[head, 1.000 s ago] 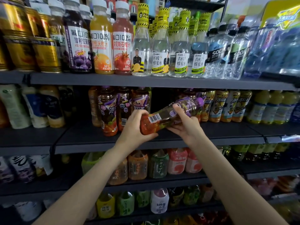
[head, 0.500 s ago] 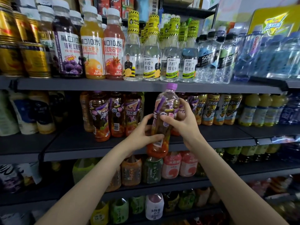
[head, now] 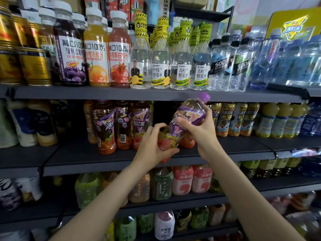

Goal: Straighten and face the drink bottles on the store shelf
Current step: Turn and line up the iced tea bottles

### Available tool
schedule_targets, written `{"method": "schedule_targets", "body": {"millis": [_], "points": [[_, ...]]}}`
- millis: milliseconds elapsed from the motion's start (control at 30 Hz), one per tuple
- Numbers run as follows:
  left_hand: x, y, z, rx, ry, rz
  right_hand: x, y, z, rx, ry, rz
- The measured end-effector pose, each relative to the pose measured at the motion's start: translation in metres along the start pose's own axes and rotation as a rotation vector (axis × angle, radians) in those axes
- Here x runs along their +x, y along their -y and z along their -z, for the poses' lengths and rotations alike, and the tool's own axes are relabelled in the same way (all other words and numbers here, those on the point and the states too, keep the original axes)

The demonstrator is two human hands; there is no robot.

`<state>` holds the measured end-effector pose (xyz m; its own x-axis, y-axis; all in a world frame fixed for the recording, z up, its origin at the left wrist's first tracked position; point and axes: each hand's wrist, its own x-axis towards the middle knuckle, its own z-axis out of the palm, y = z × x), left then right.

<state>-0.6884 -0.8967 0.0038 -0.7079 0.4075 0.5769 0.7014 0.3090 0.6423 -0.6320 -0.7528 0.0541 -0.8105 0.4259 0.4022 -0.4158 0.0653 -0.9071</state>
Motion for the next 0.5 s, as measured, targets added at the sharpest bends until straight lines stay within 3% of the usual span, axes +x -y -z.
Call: {"method": "schedule_targets", "body": {"millis": [133,200,300,400,500], "points": [[0.007,-0.010,0.034,-0.553,0.408,0.358,0.006,0.007,0.018,0.179,0.134,-0.042],[0.008,-0.007,0.036,-0.669,0.460,0.431,0.009,0.008,0.022,0.169,0.176,-0.032],[0.010,-0.006,0.029,-0.571,0.362,0.361,0.014,0.008,0.023,0.006,0.146,-0.027],[0.008,0.005,0.015,-0.215,0.172,0.184,0.011,0.001,0.016,-0.273,0.054,0.001],[-0.002,0.024,0.001,-0.008,0.195,0.096,0.001,-0.018,0.009,-0.394,-0.020,0.063]]}}
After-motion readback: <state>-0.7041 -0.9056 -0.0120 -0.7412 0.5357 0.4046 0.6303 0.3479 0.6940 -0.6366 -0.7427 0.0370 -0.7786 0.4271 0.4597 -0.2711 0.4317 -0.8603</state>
